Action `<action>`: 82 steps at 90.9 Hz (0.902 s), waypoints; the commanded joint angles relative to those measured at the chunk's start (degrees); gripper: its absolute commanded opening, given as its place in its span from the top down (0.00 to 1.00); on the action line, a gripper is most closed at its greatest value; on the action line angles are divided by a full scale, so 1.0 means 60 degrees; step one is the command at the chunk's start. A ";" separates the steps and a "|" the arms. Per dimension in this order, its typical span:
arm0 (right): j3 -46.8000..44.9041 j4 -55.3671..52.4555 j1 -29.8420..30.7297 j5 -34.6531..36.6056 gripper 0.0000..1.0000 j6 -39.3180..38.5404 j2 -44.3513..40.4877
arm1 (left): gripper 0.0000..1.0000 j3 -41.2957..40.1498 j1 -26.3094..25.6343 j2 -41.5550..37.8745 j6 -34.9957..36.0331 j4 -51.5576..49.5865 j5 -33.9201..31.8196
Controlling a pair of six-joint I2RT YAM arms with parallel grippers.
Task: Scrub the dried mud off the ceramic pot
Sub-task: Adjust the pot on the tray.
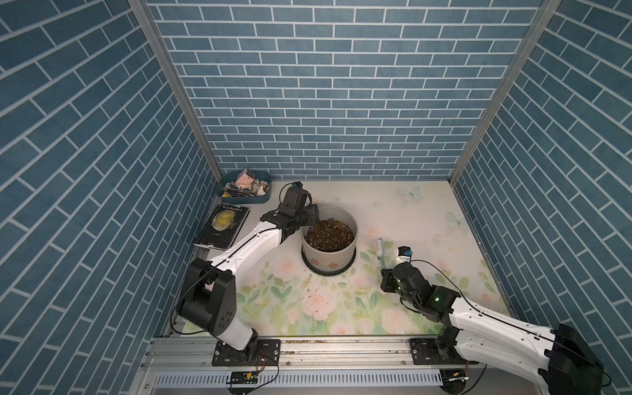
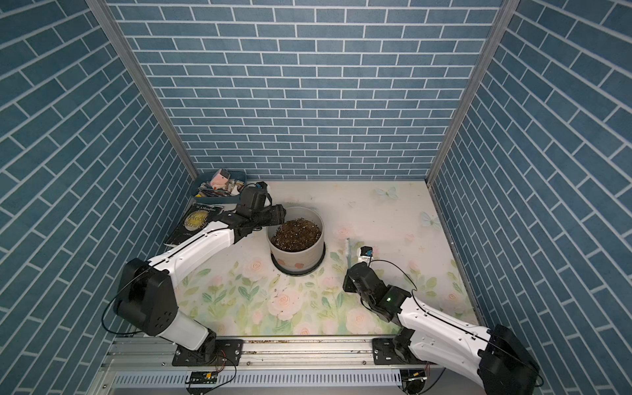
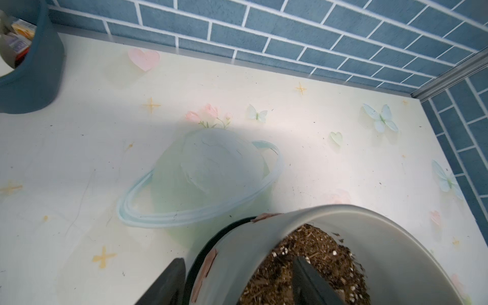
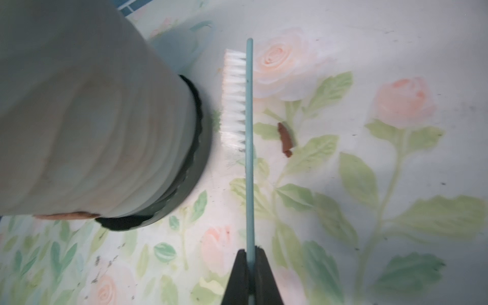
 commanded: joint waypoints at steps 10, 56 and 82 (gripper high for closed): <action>-0.0336 0.1662 0.0354 -0.0162 1.00 0.0064 0.0457 | 0.38 0.0617 -0.0014 0.0906 0.0262 -0.0238 -0.0282; -0.0936 0.2931 0.0401 -0.0630 1.00 0.0463 0.0553 | 0.55 -0.1636 -0.0030 -0.1643 -0.1496 -0.0686 0.0376; -0.1037 0.2971 0.0604 -0.0558 1.00 0.0531 0.0507 | 0.37 -0.0072 -0.0028 -0.0620 -0.0493 -0.0558 -0.0079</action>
